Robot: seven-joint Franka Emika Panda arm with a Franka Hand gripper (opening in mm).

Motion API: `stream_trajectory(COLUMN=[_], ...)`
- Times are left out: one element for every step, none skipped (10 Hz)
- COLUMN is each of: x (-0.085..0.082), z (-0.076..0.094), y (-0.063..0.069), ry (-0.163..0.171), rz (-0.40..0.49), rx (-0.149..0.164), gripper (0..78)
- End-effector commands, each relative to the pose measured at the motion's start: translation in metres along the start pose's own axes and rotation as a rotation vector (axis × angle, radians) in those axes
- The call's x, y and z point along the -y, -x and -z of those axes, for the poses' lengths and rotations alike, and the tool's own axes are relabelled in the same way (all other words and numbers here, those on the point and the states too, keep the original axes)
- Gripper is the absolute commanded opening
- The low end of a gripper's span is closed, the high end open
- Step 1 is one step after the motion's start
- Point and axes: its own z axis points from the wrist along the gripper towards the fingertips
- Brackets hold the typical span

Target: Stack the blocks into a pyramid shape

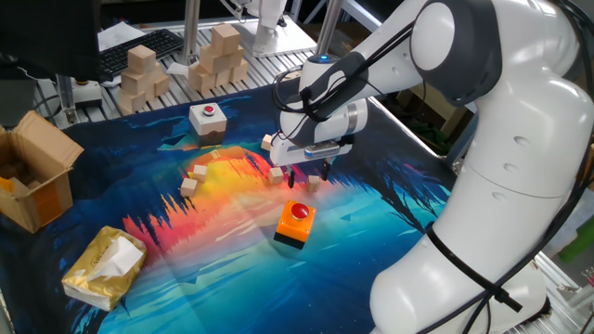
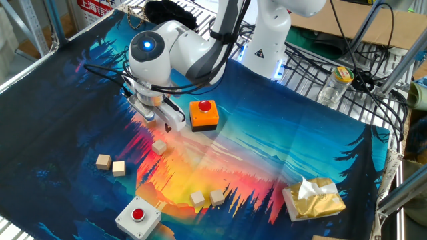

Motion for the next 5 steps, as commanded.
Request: stream_trajectory(x=[0.0006,0.0006,0.0006,0.0006,0.0006], z=[0.0008,0.0008,0.0008,0.0008,0.0008], y=[0.0009,0.0009,0.0009,0.0009,0.0009], ry=[0.016,0.019,0.026,0.024,0.024], rz=[-0.027,-0.054,-0.103,-0.141,-0.163], rx=[-0.005,-0.004,-0.010,-0.008,-0.011], gripper=[77.5,77.5,77.5,77.5,77.5])
